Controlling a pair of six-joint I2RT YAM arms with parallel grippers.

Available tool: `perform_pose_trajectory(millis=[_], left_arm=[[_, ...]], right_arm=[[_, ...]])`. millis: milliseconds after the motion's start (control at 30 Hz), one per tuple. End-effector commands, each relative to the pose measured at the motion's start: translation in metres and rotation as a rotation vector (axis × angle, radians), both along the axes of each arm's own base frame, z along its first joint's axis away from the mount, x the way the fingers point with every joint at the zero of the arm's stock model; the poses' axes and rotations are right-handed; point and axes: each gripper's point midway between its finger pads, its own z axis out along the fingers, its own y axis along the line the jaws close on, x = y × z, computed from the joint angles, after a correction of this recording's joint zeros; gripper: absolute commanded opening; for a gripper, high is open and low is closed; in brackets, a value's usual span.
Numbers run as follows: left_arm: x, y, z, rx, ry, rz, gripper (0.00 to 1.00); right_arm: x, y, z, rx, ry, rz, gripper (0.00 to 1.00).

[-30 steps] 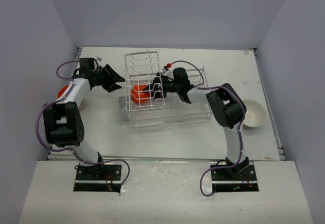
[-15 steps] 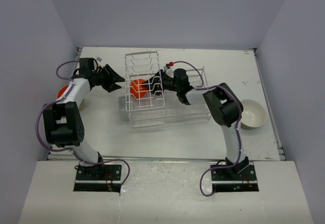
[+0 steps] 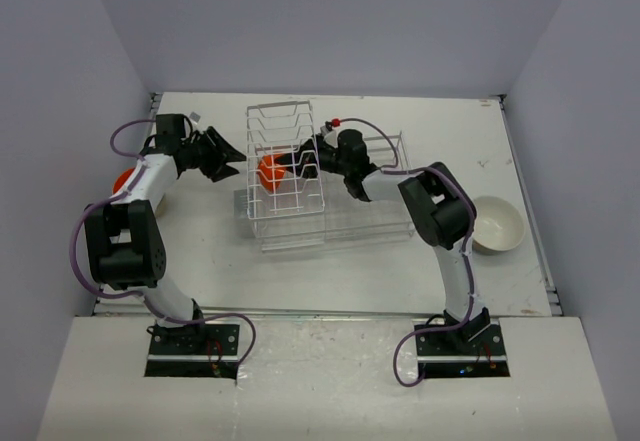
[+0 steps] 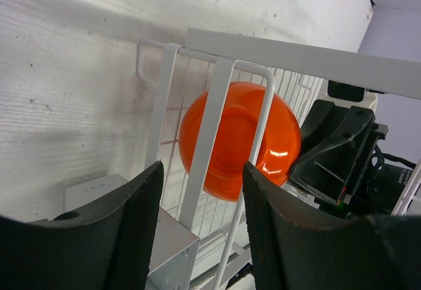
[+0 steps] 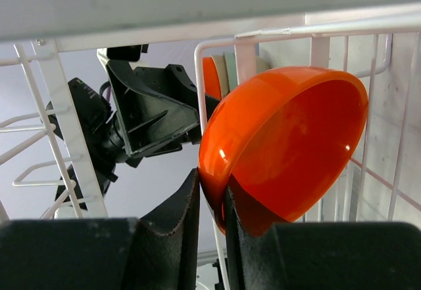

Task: Unload the bowls from the dish rack

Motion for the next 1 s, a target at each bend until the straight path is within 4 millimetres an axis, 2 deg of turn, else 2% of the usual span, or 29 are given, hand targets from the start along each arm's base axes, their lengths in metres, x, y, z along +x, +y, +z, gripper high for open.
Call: perform_pose_trajectory(millis=[0,33,100,200,267,300,333,400,467,600,667,900,967], left_arm=[[0.002,0.001,0.008,-0.011,-0.049,-0.026,0.53],[0.002,0.0,0.008,-0.012,-0.049,-0.027,0.53],[0.0,0.0,0.007,-0.015,-0.045,-0.023,0.53],[0.002,0.0,0.01,-0.021,-0.054,-0.018,0.53],[0.003,-0.001,0.011,-0.027,-0.055,-0.018,0.53],[0.004,-0.001,0.013,-0.031,-0.058,-0.016,0.53],[0.005,-0.001,0.014,-0.034,-0.061,-0.015,0.53],[0.006,-0.001,0.016,-0.039,-0.066,-0.007,0.53],[0.005,-0.002,0.017,-0.045,-0.067,-0.008,0.53],[0.006,-0.001,0.021,-0.044,-0.081,-0.003,0.53],[0.007,-0.001,0.024,-0.047,-0.095,-0.005,0.54],[0.004,-0.002,0.02,-0.051,-0.098,-0.013,0.54],[0.002,-0.002,0.017,-0.051,-0.091,-0.013,0.54]], right_arm=[[-0.008,0.0,-0.035,-0.056,0.117,0.006,0.0],[-0.009,0.0,-0.029,-0.031,0.089,0.007,0.0],[-0.014,-0.003,-0.03,-0.025,0.1,0.005,0.0],[-0.022,-0.008,-0.018,0.024,0.047,0.008,0.0],[-0.029,-0.011,-0.004,0.079,0.007,0.021,0.0],[-0.032,-0.012,0.01,0.125,-0.047,0.034,0.0],[-0.037,-0.013,0.011,0.136,-0.052,0.049,0.0],[-0.043,-0.016,0.028,0.191,-0.097,0.071,0.0],[-0.047,-0.022,0.033,0.211,-0.095,0.074,0.0],[-0.055,-0.037,0.055,0.251,-0.142,0.075,0.0],[-0.058,-0.043,0.058,0.241,-0.144,0.074,0.0],[-0.073,-0.083,0.066,0.183,-0.185,0.099,0.0],[-0.078,-0.087,0.07,0.173,-0.2,0.125,0.0]])
